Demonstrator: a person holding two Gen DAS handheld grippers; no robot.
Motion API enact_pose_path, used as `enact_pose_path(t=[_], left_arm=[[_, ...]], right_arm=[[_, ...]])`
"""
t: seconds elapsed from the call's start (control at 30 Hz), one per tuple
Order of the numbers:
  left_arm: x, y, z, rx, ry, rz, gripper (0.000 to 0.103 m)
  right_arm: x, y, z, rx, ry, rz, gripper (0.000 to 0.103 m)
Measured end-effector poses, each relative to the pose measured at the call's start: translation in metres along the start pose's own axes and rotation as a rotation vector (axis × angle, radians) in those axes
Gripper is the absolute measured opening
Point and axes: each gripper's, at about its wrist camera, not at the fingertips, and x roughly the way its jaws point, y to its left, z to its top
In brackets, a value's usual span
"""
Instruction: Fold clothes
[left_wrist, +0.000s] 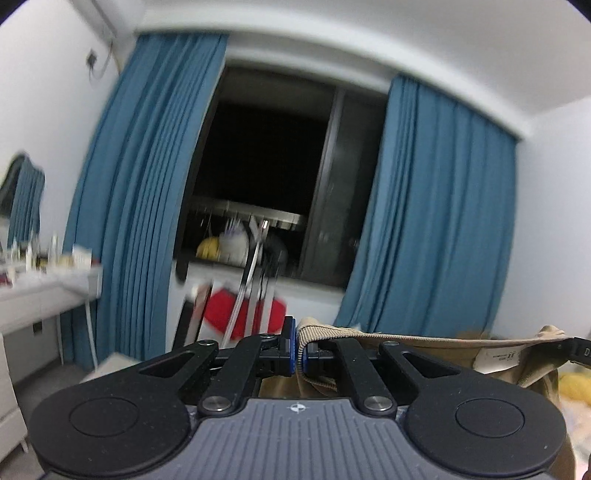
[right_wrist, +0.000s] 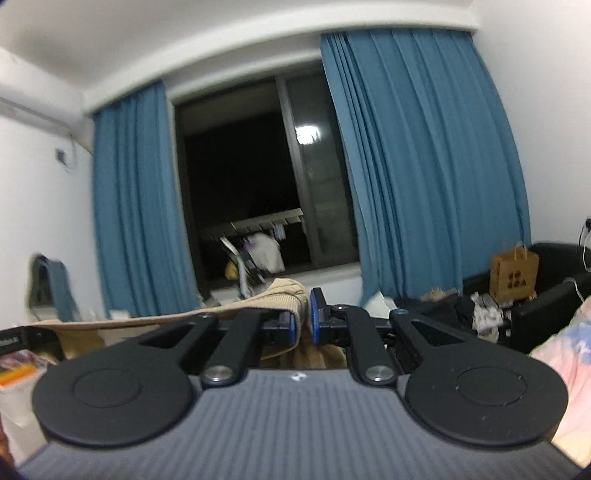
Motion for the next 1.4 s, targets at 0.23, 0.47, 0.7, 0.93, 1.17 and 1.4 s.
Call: enact_pose_path(t=[0.23,0.47,0.7,0.93,1.17,1.4], left_arm=[[0.186,0.042,-0.155,-0.002,0.26,0.071,0.003],[0.279,0.083,-0.282,-0.011,0.492,0.089,0.003],[0.288,0.092,-0.281,0.024,0.473,0.037,0.015],[0.246,0.073,-0.247,0.039,0.483,-0.071,0.099],[0.149,0.088,-0.212,-0.127,0.376,-0.124,0.101],[0.042,0.185,-0.221,-0.561,0.299,0.004,0.099]], right_arm=[[0.189,-0.044,-0.163,0.029,0.327,-0.104,0.011],[0.262,-0.069,-0.294,-0.001,0.539,-0.12,0.011],[0.263,-0.081,-0.305,0.049,0.586,-0.037,0.024],[0.246,-0.073,-0.279,0.097,0.598,0.106,0.093],[0.168,-0.061,-0.244,0.12,0.518,0.105,0.093],[0.01,-0.059,-0.216,0.229,0.42,0.101,0.092]])
